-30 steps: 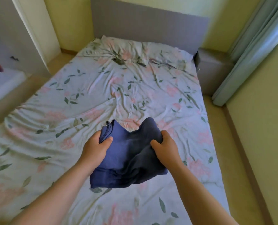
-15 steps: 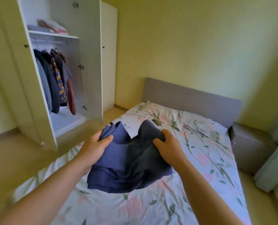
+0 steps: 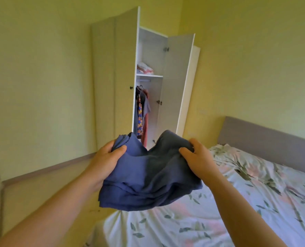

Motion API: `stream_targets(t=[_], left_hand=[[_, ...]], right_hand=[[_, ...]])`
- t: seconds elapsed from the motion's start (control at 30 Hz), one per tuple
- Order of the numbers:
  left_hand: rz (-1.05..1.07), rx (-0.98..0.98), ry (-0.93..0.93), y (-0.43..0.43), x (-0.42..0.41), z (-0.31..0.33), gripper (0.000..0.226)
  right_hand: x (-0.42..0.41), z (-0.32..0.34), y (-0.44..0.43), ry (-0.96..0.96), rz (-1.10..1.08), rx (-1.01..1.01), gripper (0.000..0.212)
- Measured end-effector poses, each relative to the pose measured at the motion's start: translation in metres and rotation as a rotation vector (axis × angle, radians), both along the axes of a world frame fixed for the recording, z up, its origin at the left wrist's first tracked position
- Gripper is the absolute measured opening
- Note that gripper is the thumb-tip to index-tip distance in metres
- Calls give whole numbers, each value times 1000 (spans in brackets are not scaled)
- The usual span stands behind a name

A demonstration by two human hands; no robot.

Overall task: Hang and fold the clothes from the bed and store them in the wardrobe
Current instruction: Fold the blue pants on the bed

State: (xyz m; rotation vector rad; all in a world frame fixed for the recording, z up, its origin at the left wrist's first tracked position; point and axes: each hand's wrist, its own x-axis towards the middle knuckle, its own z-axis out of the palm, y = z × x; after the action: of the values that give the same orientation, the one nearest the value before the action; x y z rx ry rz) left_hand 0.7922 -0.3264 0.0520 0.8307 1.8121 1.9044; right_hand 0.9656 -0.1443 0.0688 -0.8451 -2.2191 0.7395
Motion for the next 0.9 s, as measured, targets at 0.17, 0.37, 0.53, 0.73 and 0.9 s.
stream_targets(t=[0.17, 0.37, 0.53, 0.73, 0.9], left_hand=[[55, -16, -17, -18, -74, 5, 23], [101, -55, 13, -8, -152, 3, 16], [165, -79, 27, 6, -213, 8, 26], [185, -81, 34, 23, -294, 13, 26], [146, -61, 29, 33, -376, 6, 27]], right_hand=[[-89, 4, -6, -23, 51, 13, 7], [-185, -4, 17, 15, 123, 3, 6], [-256, -5, 40, 54, 193, -53, 10], [-342, -4, 59, 40, 209, -74, 15], [-417, -7, 67, 27, 169, -52, 15]])
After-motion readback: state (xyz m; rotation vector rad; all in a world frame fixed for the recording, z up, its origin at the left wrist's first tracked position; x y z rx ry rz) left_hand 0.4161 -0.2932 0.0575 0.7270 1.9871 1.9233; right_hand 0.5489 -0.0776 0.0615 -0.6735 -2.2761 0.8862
